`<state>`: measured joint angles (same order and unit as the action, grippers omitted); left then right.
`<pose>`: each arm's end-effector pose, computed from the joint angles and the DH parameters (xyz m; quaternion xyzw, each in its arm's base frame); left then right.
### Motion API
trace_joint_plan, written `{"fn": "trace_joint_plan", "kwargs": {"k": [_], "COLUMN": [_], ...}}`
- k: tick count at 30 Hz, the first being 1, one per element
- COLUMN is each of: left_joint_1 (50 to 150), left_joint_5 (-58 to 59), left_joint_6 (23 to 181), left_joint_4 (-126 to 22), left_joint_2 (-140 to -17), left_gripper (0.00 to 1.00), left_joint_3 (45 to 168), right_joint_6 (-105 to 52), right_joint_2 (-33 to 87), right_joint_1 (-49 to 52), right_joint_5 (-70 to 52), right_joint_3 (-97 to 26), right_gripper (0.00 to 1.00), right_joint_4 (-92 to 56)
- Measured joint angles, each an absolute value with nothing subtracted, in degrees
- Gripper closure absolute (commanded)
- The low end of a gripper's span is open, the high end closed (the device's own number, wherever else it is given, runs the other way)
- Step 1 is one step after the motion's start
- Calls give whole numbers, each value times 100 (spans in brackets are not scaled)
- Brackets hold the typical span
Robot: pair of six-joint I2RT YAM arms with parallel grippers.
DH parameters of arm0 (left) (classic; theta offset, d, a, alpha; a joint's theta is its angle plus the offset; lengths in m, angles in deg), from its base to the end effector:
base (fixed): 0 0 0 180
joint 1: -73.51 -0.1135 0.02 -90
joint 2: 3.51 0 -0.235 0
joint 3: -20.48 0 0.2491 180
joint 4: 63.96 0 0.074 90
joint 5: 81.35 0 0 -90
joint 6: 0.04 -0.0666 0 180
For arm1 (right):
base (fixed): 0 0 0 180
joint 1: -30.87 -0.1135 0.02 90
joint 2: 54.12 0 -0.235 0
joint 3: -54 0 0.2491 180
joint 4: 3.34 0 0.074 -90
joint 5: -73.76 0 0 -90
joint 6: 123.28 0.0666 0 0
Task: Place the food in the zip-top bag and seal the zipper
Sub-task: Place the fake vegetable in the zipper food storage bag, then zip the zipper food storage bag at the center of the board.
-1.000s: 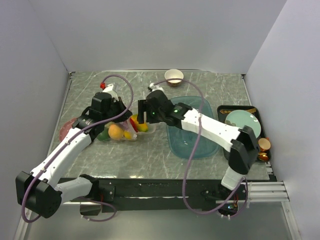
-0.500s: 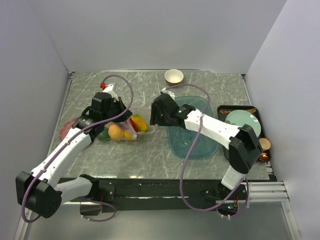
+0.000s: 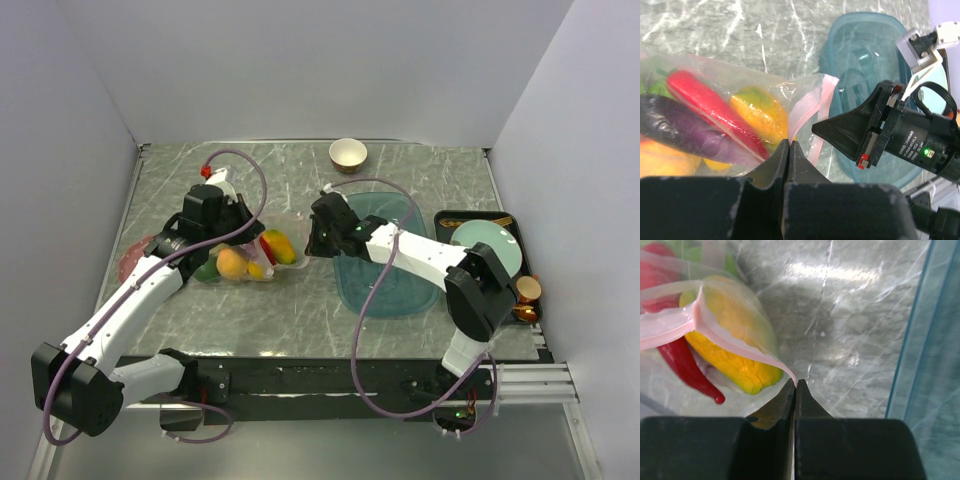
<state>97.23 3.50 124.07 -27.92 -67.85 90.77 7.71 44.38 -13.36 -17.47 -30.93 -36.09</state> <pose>0.2607 -0.1211 0.2808 -0.0560 0.8640 -0.2753 0.4178 0.2833 0.2738 0.1858 -0.0222 0.9279 0.2445 0.2805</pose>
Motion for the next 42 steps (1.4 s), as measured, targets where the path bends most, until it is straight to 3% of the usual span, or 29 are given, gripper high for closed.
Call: {"fn": "trace_joint_plan", "kwargs": {"k": [15,25,26,28,30,33,42], "left_joint_1": [9800,9861,9883,9924,9940,9948,9948], "left_joint_5": [-1223,-1868,-1921,-1997,-2004,-1982,-1339], "left_joint_6": [11718,11454,11421,11351,11316,11325,11520], "left_joint_4": [-2599,-2525,-2512,-2490,-2470,-2451,-2455], "left_joint_2": [-7825,-7880,-7908,-7972,-7987,-7902,-7113], "left_gripper": [97,84,81,64,39,27,12], "left_joint_3": [9372,9385,9396,9423,9425,9425,9423], "right_joint_6": [758,894,915,944,970,996,1064], "right_joint_2": [3900,3903,3903,3905,3924,3992,4073], "right_joint_1": [-1307,-1303,-1301,-1301,-1301,-1299,-1235], "right_joint_5": [-1054,-1262,-1288,-1334,-1371,-1422,-1649], "right_joint_3": [-2744,-2748,-2755,-2790,-2870,-3017,-3043], "right_gripper": [98,97,97,97,97,97,97], "right_joint_4": [-2404,-2328,-2328,-2347,-2402,-2452,-2618]}}
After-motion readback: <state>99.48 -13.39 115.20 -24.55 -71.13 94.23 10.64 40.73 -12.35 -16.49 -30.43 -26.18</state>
